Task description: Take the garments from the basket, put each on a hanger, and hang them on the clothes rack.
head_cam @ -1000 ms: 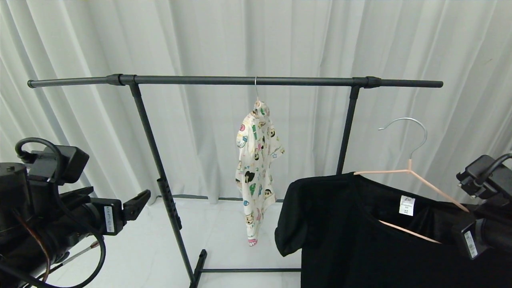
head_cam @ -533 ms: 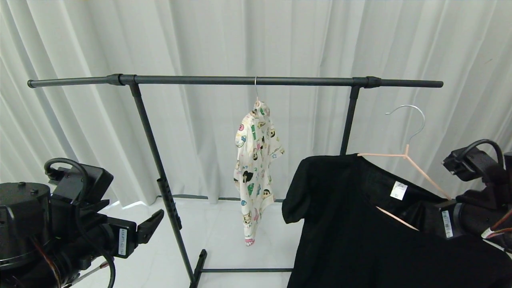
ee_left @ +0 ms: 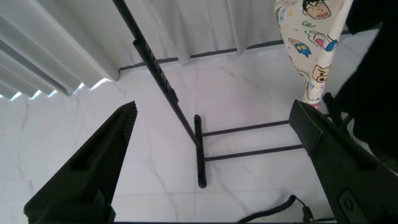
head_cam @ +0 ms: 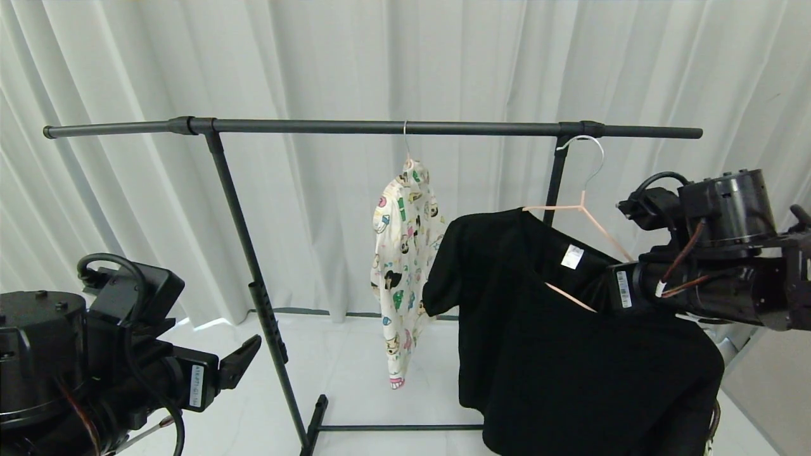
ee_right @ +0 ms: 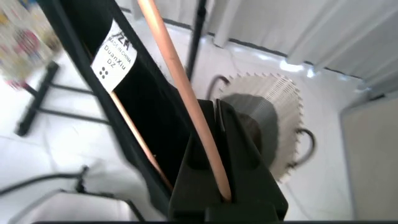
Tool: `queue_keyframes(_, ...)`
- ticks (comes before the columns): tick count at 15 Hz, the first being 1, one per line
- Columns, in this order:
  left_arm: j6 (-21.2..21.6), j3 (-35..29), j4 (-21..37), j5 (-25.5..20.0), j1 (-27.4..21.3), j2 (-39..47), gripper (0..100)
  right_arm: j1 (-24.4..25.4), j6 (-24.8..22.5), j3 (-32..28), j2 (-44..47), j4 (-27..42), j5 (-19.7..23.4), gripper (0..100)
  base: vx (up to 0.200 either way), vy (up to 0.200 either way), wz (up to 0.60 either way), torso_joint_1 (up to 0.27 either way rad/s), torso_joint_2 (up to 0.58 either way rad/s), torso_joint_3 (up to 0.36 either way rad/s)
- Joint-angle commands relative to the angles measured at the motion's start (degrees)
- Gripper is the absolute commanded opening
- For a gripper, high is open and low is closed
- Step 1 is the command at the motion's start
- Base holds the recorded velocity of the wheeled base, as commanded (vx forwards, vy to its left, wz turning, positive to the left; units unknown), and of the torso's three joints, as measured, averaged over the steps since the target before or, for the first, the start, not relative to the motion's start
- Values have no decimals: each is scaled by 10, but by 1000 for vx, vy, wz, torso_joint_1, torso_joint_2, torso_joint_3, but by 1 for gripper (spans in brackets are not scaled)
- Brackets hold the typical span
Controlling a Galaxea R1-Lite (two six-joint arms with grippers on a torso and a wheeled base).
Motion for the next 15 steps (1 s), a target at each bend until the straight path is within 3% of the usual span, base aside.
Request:
queue_keyframes(1,0,1,0,1,0,2,100,9,15,-59,36,39,-5,0,0,0,0,0,0,0)
queue_keyframes(4,1,1,0,1,0,2,100,22,26,-87,56,20,-61,0,0,0,0,0,0,0)
queue_keyframes(8,8,2,0,1,0,2,100,30,22,-100,59,-11,-72,0,0,0,0,0,0,0)
queue_keyframes(15,28,7,0,1,0,-1,100,33,8,-121,60,-10,-73,0,200,0,0,0,2,4)
